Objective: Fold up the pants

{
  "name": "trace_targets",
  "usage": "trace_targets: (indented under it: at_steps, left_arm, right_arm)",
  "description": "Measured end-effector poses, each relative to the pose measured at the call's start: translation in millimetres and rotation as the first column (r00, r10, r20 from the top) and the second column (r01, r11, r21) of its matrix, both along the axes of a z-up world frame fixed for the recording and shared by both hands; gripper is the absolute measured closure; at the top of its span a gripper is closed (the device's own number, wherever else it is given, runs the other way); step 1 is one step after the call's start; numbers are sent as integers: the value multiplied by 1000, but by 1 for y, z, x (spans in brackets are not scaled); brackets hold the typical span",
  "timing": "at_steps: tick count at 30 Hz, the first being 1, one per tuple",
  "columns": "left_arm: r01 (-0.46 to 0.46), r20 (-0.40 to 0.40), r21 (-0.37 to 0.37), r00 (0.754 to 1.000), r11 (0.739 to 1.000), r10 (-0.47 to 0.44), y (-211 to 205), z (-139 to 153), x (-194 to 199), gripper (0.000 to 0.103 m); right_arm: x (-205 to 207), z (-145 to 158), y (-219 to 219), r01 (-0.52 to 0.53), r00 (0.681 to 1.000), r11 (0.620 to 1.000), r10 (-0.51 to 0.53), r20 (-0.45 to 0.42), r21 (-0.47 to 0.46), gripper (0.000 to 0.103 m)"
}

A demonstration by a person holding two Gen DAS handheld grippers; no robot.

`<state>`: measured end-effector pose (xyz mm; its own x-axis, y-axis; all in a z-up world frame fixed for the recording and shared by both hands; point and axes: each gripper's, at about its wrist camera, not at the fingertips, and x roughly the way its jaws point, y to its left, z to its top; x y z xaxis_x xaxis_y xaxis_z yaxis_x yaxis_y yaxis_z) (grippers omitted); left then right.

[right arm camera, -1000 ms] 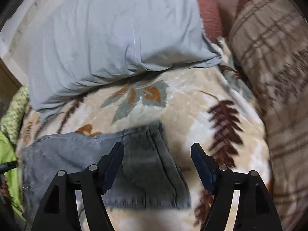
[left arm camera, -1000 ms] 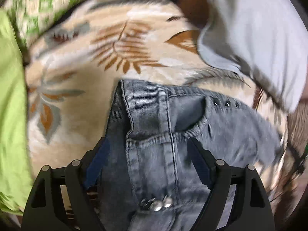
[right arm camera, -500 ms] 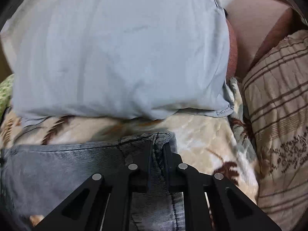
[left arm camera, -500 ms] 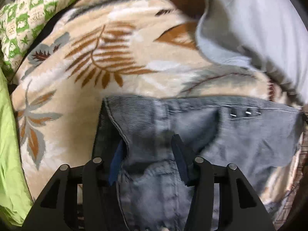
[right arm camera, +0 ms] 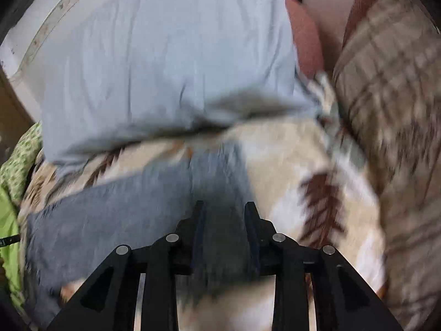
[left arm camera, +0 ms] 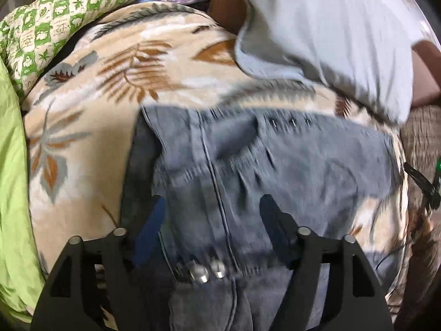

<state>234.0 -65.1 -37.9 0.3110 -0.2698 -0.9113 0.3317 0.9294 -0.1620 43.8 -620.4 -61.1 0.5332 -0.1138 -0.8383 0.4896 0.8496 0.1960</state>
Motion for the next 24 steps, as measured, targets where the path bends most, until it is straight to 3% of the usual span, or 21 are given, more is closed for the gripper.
trace_targets:
  at_steps: [2,5,8,9,10,12,16,20,24]
  left_arm:
    - [18,-39,102,999,995,-14,-7,-31,-12,32]
    - [23,-52,192,999,981,-14,-10,-48,-22,29]
    - [-5,-53,128,999,992,12,6,-20,-20,30]
    - [-28,-23,100,999,995,30,15,-5,-18,30]
    - [-52,6,88,999,995,51,22,6,-14,30]
    - [-122,50,54,992,991,119,42,30,3,28]
    - [-188,-35,-24,982,982,187,58,34,41,21]
    - [-228,-196,-38,956,973,216,53,-1,77,21]
    - [-240,-183,-12,955,971,234,49,-8,91,21]
  right_arm:
    - [1,-25,1,32,996,999,-31,-83,8,77]
    - [-4,-18,1,85,995,996,-84,-46,19,75]
    - [-12,11,4,86,996,996,-87,12,28,73]
    - [-15,24,3,79,996,997,-80,44,15,65]
    - [-21,35,3,79,995,997,-79,65,-2,50]
    - [-25,51,-2,92,992,995,-89,88,-32,36]
    - [-10,54,-22,109,992,994,-109,67,4,35]
    - [16,35,-36,105,994,993,-107,32,54,35]
    - [54,5,-39,84,996,996,-83,-19,37,35]
